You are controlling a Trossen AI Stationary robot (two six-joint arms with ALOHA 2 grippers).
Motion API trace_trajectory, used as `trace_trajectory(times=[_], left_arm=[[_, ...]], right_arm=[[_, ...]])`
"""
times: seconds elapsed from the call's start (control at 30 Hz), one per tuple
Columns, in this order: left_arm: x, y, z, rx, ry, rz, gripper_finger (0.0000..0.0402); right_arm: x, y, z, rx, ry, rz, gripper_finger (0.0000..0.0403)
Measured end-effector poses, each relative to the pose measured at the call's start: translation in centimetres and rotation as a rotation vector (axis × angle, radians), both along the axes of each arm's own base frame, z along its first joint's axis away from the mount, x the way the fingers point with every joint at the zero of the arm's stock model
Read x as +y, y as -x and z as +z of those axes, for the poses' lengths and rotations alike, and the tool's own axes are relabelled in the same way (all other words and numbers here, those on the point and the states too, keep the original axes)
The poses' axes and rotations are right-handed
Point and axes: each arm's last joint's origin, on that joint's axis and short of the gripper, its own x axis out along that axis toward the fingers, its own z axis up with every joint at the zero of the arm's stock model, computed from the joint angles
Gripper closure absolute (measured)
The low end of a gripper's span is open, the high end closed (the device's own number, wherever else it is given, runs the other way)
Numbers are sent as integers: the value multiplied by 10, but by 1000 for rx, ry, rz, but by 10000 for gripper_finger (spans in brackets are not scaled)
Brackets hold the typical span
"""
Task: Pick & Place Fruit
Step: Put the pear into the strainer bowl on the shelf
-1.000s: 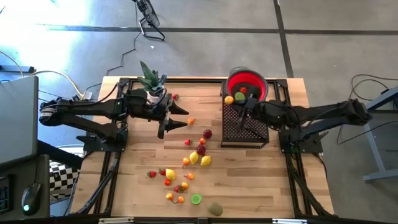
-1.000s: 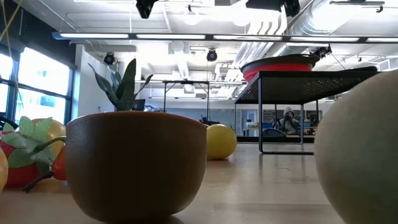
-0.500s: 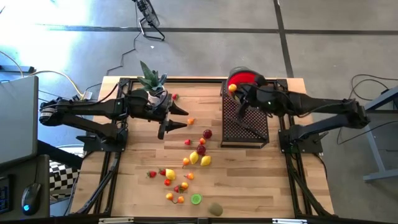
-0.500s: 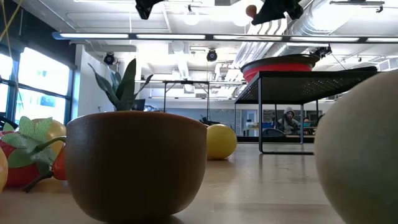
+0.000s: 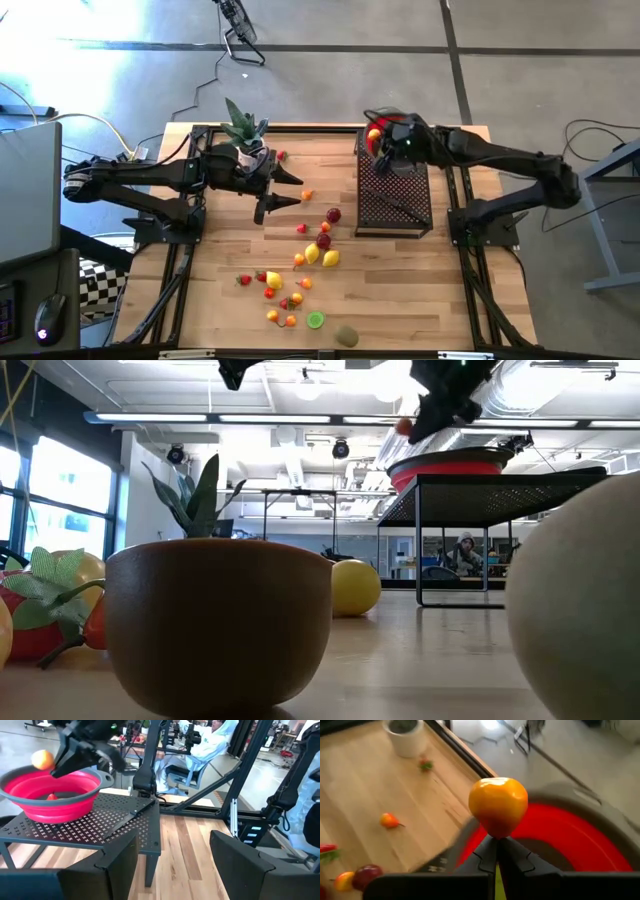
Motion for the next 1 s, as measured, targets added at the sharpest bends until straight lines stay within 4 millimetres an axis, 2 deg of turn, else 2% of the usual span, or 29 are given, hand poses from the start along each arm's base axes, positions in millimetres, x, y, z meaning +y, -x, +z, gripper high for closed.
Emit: trace_trajectory(times=[0.27, 0.43, 0.7, 1.0], left_arm=[[0, 0, 0, 0, 0, 0, 161], [1, 0, 0, 1, -2, 20, 161], [2, 0, 0, 1, -7, 66, 161], [3, 0, 0, 1, -10, 93, 161]], right_arm=[[-30, 14, -14, 64, -126, -141, 400], [-40, 23, -22, 116, -197, -212, 400], [-45, 27, -32, 183, -271, -285, 400], [-45, 27, -33, 186, -264, -289, 390]])
